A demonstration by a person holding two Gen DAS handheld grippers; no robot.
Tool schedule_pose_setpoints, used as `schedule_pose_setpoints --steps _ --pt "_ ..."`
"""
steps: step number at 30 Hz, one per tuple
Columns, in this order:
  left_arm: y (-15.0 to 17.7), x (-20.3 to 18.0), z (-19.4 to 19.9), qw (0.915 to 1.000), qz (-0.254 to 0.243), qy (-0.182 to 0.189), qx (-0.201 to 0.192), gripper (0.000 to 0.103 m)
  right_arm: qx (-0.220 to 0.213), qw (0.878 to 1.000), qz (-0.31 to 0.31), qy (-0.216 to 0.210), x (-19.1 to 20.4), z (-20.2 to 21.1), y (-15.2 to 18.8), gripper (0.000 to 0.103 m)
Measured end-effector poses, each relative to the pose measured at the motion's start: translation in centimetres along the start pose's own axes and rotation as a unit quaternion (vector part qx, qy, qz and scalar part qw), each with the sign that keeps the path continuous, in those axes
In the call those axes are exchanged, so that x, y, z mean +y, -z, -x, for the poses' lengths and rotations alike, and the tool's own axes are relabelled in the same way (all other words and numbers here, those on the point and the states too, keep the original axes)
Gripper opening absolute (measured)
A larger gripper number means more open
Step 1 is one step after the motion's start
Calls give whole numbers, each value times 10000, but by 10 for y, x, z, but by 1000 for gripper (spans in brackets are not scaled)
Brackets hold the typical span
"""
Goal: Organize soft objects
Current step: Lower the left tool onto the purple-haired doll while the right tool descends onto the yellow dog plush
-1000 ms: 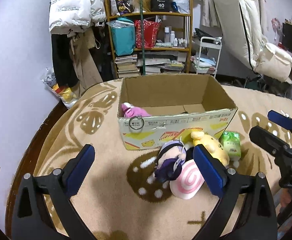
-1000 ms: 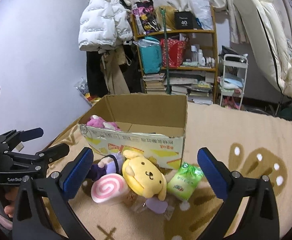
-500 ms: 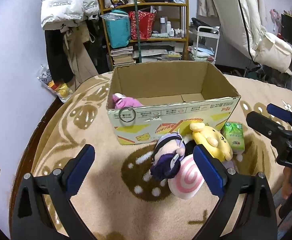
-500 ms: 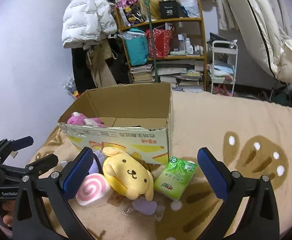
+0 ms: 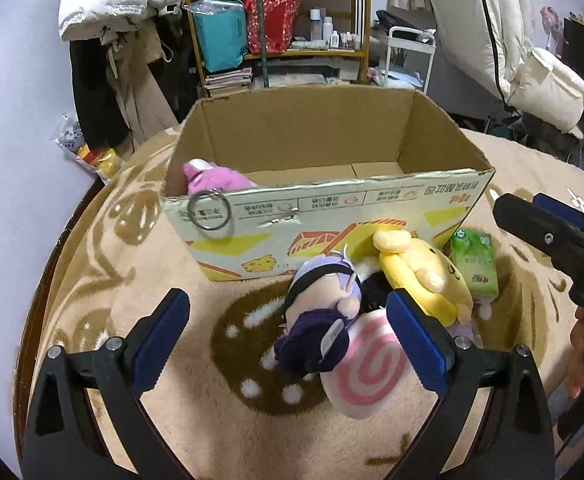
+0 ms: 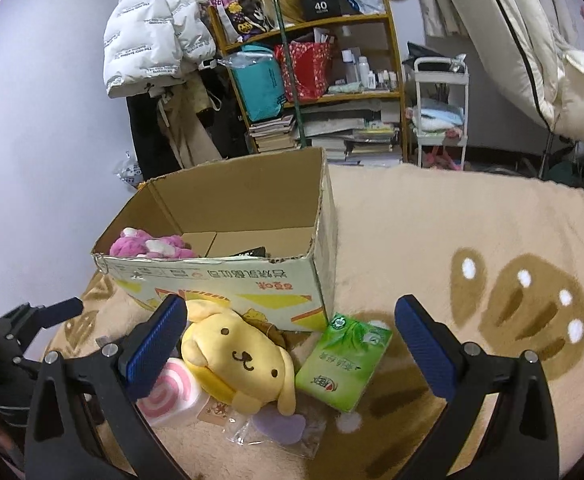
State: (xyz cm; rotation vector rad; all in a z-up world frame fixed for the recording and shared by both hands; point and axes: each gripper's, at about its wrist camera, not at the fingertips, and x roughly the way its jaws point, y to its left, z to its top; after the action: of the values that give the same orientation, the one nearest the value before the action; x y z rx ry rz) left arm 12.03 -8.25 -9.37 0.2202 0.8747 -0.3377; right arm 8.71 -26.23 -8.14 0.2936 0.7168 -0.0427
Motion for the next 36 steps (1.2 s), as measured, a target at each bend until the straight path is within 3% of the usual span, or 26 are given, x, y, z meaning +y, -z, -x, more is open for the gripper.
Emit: schedule_pose_setpoints --steps 13,23,36 --pt "1 6 -24 9988 265 225 336 98 285 9995 149 32 11 -21 7 103" --pt "3 8 -39 9982 201 117 556 98 512 9986 90 -118 13 -37 10 103" --pt "5 16 -62 9946 500 364 837 98 903 9939 -163 -606 16 -59 20 103"
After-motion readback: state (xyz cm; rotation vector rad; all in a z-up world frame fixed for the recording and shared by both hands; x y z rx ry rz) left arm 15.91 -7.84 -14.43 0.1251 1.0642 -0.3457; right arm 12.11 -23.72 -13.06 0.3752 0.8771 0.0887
